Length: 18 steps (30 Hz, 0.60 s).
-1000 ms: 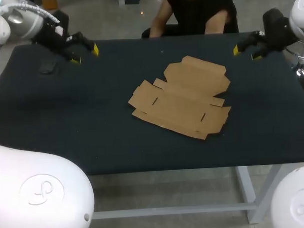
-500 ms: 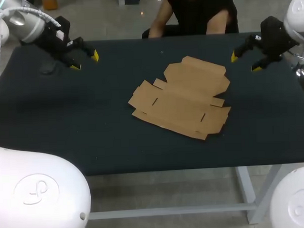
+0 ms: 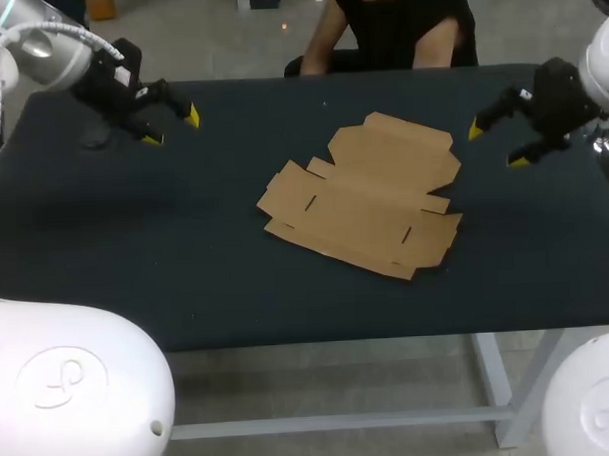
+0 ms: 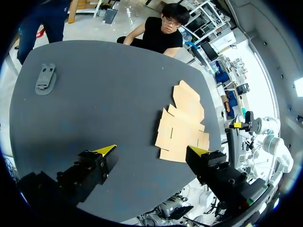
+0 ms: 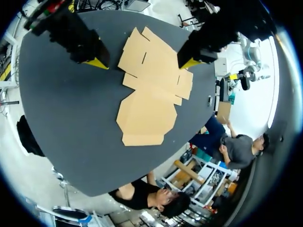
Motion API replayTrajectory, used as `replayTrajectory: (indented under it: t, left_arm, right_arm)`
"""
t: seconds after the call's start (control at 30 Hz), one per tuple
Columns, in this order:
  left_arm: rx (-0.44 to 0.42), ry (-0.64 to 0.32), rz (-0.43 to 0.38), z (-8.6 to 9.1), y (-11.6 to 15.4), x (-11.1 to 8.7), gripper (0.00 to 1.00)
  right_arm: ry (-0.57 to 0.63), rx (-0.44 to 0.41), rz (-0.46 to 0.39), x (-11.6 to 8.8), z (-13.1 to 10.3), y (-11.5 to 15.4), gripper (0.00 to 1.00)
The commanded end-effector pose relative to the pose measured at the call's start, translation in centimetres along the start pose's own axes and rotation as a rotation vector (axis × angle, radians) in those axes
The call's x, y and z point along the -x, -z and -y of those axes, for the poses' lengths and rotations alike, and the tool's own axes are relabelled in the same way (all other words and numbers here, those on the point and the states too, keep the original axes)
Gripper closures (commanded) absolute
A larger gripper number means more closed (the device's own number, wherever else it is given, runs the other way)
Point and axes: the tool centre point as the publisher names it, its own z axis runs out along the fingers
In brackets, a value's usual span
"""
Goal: Assemble the packaging by folding the flat box into shape, placing the metal phone stand inside, and closing the box properly
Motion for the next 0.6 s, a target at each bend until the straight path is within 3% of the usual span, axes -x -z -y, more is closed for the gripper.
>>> replayTrajectory:
  t: [0.03,0.27,0.6]
  left_arm:
    - [0.001,0.002,0.0,-0.4,0.0,0.0,0.0]
    - [0.005,-0.015,-0.02,-0.9,-0.3,0.2,0.0]
    - [0.048,-0.121,-0.072,-1.5,-2.1,0.2,0.0]
  right_arm:
    - [-0.007,0.005,-0.009,0.0,0.7,0.3,0.0]
    - [-0.022,0.008,-0.019,-0.2,1.5,0.2,0.0]
    - [-0.012,0.008,-0.012,0.3,1.4,0.2,0.0]
